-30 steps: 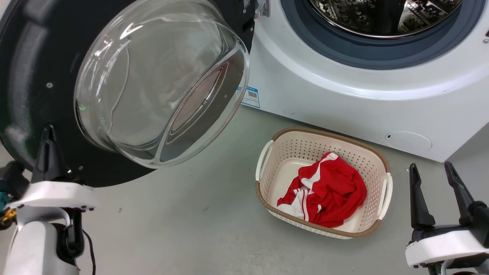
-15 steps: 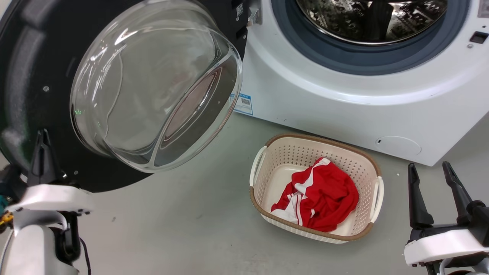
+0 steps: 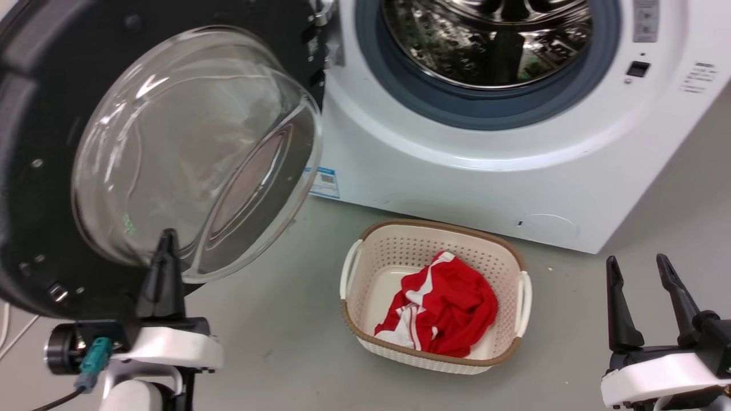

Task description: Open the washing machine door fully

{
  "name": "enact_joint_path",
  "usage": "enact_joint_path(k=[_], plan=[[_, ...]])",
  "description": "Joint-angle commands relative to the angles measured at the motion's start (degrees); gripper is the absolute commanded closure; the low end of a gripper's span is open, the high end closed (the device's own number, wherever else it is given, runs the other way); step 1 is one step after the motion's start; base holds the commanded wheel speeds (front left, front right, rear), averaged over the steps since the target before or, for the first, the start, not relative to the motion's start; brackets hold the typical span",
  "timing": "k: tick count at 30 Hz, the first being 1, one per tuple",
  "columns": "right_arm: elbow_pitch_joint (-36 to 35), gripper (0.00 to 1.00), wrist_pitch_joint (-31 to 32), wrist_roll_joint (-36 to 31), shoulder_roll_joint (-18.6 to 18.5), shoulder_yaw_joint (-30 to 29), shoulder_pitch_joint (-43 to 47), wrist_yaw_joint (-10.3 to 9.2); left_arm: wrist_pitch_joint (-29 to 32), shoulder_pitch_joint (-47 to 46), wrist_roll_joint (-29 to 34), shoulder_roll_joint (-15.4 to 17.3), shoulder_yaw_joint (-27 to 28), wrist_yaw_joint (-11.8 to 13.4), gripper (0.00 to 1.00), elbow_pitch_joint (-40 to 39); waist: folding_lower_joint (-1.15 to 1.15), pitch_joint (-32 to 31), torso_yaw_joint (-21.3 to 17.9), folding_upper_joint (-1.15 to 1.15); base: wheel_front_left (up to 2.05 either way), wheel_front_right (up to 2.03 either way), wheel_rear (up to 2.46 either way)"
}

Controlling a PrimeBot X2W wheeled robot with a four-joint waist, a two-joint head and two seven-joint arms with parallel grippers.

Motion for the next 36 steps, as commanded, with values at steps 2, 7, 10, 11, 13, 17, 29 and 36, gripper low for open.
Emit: enact_joint_path(k=[2,7,10,11,13,17,29,36], plan=[[0.17,0.00,-0.26,0.19,0.10,0.11,0.03,-0.04,-0.13,0.41,0.90,-0.32,-1.62,-0.58,1.00,-0.27,0.00,-0.91,-3.04,0.00,0.00,0.00,0.00],[0.35,0.00,-0.09,-0.57,0.10,-0.37,-0.66,-0.05,-0.13,-1.44,1.34,-1.12,-4.93,-1.95,1.00,1.37,0.00,-1.29,-6.52,0.00,0.00,0.00,0.00],[0.35,0.00,-0.25,-0.23,0.10,-0.33,-0.75,-0.04,-0.13,-2.30,1.59,-1.69,-6.37,-2.43,1.00,2.43,0.00,-1.26,-8.53,0.00,0.00,0.00,0.00],[0.40,0.00,-0.28,-0.26,0.10,-0.48,-0.65,-0.04,-0.13,-2.72,1.45,-1.98,-6.71,-2.50,0.90,2.70,0.00,-1.25,-9.00,0.00,0.00,0.00,0.00],[0.56,0.00,-0.35,-0.39,0.11,-0.45,-0.37,-0.04,-0.13,-3.20,1.39,-2.50,-7.18,-2.41,0.66,3.33,0.00,-1.57,-10.15,0.00,0.00,0.00,0.00],[0.53,0.00,-0.20,-0.76,0.11,-0.34,0.38,-0.05,-0.13,-3.43,1.76,-2.98,-7.72,-2.07,0.00,4.22,0.00,-2.20,-12.14,0.00,0.00,0.00,0.00],[0.15,0.00,-0.12,-0.23,0.10,0.03,1.22,-0.04,-0.13,-3.05,3.29,-3.75,-7.60,-0.91,0.00,5.82,0.00,-2.73,-14.59,0.00,0.00,0.00,0.00],[0.79,0.00,-0.64,-0.08,0.10,0.24,1.01,-0.05,-0.13,-2.90,3.46,-3.92,-7.24,-0.83,0.00,6.31,0.00,-2.83,-14.69,0.00,0.00,0.00,0.00]])
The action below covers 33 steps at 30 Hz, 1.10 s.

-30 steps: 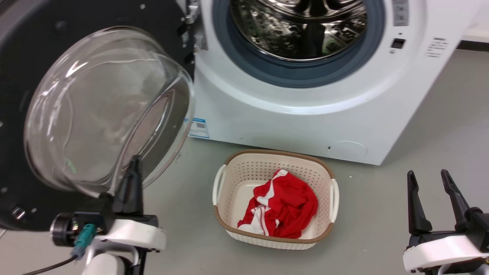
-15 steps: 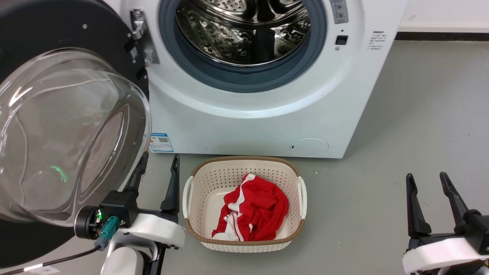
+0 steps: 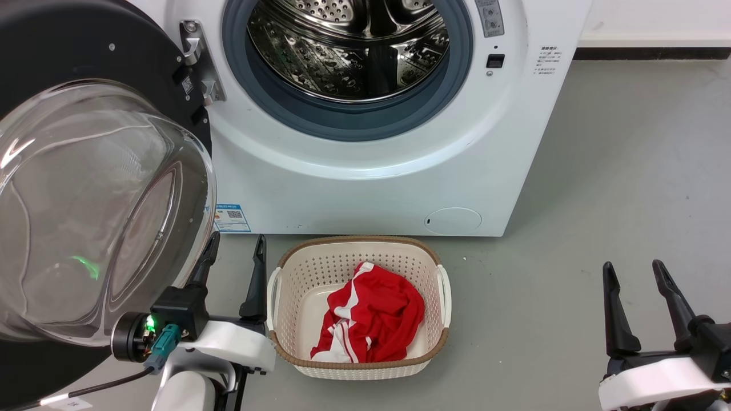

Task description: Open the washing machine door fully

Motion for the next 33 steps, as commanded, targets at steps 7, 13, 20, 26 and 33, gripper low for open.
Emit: enact_joint_path(k=[7,13,20,26,33], plan=[[0.53,0.00,-0.58,-0.06,0.09,-0.16,0.10,-0.05,-0.13,-0.06,0.49,-0.35,0.39,0.11,0.00,0.31,0.00,0.18,0.06,0.00,0.00,0.00,0.00],[1.03,0.00,-0.99,0.04,0.09,-0.16,-0.31,-0.04,-0.13,-0.30,0.49,-0.45,0.65,-0.22,0.00,0.27,0.00,0.45,0.03,0.00,0.00,0.00,0.00],[2.43,1.00,-0.91,0.06,0.03,-0.04,0.13,0.01,0.16,0.68,0.01,-0.39,0.45,-0.28,1.00,1.00,0.00,0.57,-0.01,0.00,0.00,0.00,0.00],[3.52,1.00,-0.20,7.09,-0.23,0.45,-0.30,0.01,2.47,0.47,-6.21,-0.50,1.87,-0.56,1.00,2.10,0.00,0.40,-0.04,0.00,0.00,0.00,0.00],[5.05,1.00,0.89,15.63,-0.69,0.81,-1.50,0.01,4.13,0.99,-14.17,-0.60,2.40,-0.92,1.00,1.66,0.00,0.18,-0.09,0.00,0.00,0.00,0.00]])
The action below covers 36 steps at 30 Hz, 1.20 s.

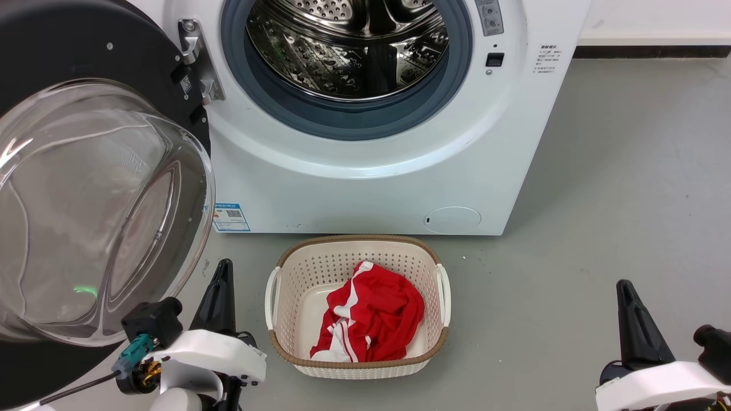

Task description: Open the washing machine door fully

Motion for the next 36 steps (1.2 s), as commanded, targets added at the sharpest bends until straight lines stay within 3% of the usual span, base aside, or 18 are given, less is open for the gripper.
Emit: enact_joint_path(k=[1,36], plan=[[-0.38,1.00,0.28,3.16,-0.57,0.15,-1.89,-0.01,0.47,-0.88,-2.84,0.11,0.39,-0.37,1.00,-1.04,0.00,-0.05,-0.01,0.00,0.00,0.00,0.00],[5.01,1.00,4.95,35.48,-1.45,0.88,-5.80,-0.02,7.85,0.09,-33.37,-0.32,3.60,-1.73,1.00,-1.45,0.00,-1.13,-0.26,0.00,0.00,0.00,0.00]])
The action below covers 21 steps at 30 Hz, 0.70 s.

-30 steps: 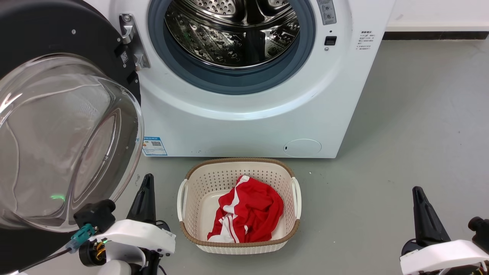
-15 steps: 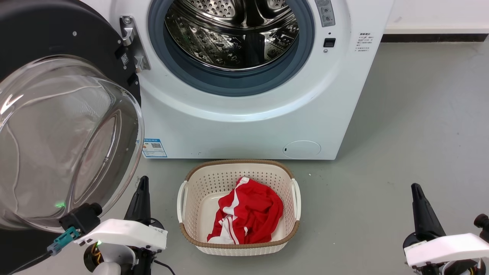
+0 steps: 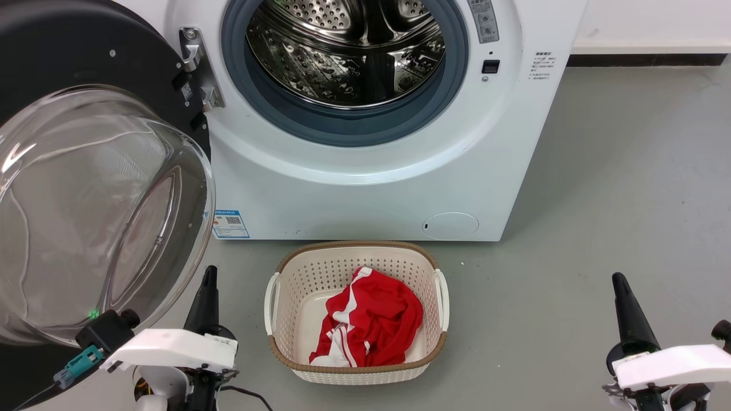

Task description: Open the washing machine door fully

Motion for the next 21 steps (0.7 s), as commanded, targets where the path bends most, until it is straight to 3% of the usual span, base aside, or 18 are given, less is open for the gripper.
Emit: enact_joint_path(k=[1,21], plan=[[-0.14,1.00,0.42,2.43,-0.54,0.08,-1.52,-0.01,0.50,-0.15,-2.26,0.07,0.32,-0.29,1.00,-0.79,0.00,-0.06,-0.01,0.00,0.00,0.00,0.00],[2.23,1.00,2.75,15.86,-0.58,-0.03,-3.05,-0.01,3.78,0.20,-15.25,-0.13,1.82,-0.91,1.00,-0.83,0.00,-0.68,-0.16,0.00,0.00,0.00,0.00]])
